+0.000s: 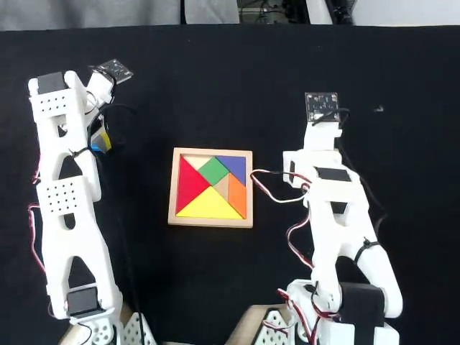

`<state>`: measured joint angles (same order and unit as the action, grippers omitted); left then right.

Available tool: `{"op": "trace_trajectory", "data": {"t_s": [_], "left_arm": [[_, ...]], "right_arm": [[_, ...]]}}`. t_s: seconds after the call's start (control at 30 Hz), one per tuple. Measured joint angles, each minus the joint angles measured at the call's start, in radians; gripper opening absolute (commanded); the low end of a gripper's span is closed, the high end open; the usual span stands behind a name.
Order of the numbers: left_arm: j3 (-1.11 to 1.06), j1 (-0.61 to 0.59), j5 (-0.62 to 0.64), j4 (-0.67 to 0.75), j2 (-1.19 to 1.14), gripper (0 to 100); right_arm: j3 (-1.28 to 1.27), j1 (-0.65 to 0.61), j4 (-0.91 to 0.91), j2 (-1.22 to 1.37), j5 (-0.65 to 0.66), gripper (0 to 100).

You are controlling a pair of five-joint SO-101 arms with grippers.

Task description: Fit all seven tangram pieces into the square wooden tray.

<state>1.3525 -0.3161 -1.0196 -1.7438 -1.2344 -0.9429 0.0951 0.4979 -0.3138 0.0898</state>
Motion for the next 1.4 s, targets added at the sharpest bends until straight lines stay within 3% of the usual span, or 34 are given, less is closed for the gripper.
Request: {"op": "trace_trajectory", "data": {"t_s": [0.37, 0.6, 0.9, 1.03, 1.2, 1.4], "left_arm": [[0.018, 0.0, -0.058, 0.0, -0.048, 20], [0.005, 0.003, -0.058, -0.011, -0.048, 3], [0.005, 0.005, -0.052, -0.014, -0.049, 11], [-0.006, 0.008, 0.048, -0.014, -0.008, 8], [-0.193, 0.081, 0.086, -0.006, 0.201, 8], [-0.657, 0.27, 0.078, -0.006, 0.646, 8]], "right_arm": [[0.0, 0.0, 0.0, 0.0, 0.0, 1.1], [0.0, 0.0, 0.0, 0.0, 0.0, 1.1], [0.0, 0.0, 0.0, 0.0, 0.0, 1.1], [0.0, 0.0, 0.0, 0.0, 0.0, 1.1], [0.0, 0.0, 0.0, 0.0, 0.0, 1.1], [0.0, 0.0, 0.0, 0.0, 0.0, 1.1]]}}
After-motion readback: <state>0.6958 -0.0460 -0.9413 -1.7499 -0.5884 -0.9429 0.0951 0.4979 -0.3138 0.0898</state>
